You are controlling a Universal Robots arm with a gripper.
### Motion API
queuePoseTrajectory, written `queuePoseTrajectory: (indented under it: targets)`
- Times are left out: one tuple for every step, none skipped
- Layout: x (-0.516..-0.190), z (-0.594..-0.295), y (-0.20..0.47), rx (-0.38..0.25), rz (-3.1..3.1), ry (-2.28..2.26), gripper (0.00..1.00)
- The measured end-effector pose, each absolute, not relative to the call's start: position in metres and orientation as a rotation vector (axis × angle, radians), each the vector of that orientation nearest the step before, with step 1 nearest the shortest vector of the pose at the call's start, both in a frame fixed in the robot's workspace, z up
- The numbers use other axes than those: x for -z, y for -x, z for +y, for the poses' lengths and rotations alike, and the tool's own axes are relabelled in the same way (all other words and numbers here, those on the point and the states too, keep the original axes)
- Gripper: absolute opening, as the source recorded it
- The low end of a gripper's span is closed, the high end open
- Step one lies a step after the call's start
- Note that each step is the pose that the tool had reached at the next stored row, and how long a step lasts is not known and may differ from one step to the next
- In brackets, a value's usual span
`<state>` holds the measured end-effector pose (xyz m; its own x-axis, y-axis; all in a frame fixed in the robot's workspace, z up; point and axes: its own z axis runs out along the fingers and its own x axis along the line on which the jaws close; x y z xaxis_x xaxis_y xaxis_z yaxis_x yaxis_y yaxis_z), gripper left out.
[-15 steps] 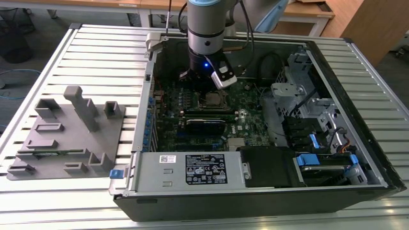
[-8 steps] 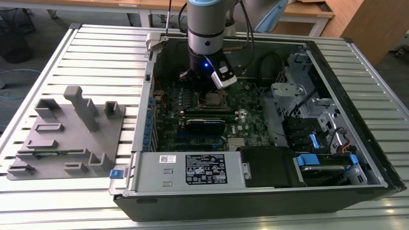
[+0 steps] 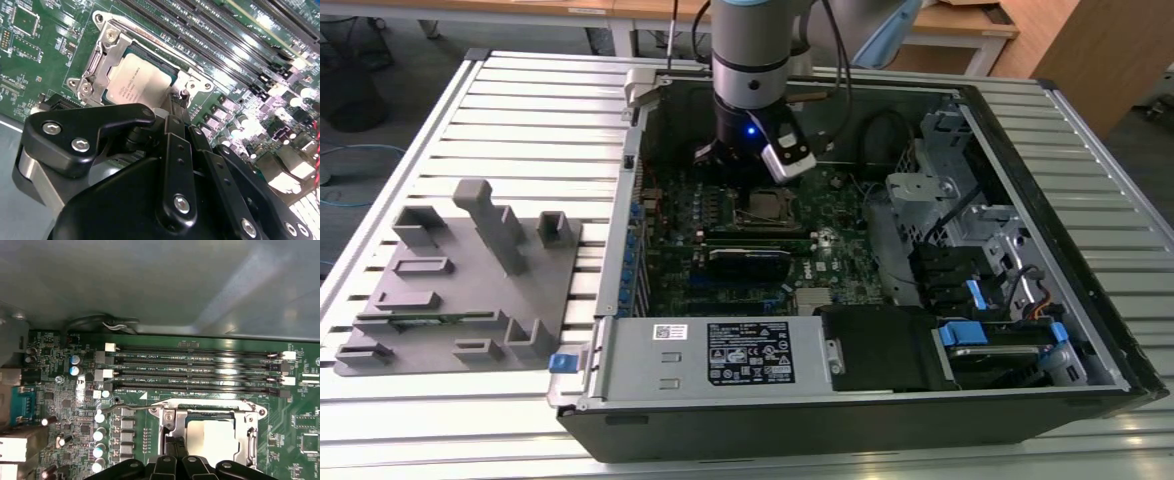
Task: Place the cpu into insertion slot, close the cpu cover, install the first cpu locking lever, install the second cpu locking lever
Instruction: 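Close the cpu cover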
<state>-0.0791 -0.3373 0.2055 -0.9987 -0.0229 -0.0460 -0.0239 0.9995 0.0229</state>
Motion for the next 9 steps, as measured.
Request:
queuePoseTrajectory:
  targets:
    - [-0.207,-0.337,0.079,-0.036,3.095,0.036,0.1]
    - [-0.209,-0.337,0.079,-0.036,3.095,0.036,0.1]
    - [-0.211,-0.337,0.079,-0.036,3.095,0.036,0.1]
    - [-0.213,-0.337,0.079,-0.036,3.096,0.036,0.1]
    - [-0.215,-0.337,0.079,-0.036,3.096,0.036,0.1]
    - [-0.216,-0.337,0.079,-0.036,3.095,0.036,0.1]
    - [-0.218,-0.337,0.079,-0.036,3.095,0.036,0.1]
    - [-0.22,-0.337,0.079,-0.036,3.095,0.036,0.1]
    - [-0.222,-0.337,0.079,-0.036,3.095,0.036,0.1]
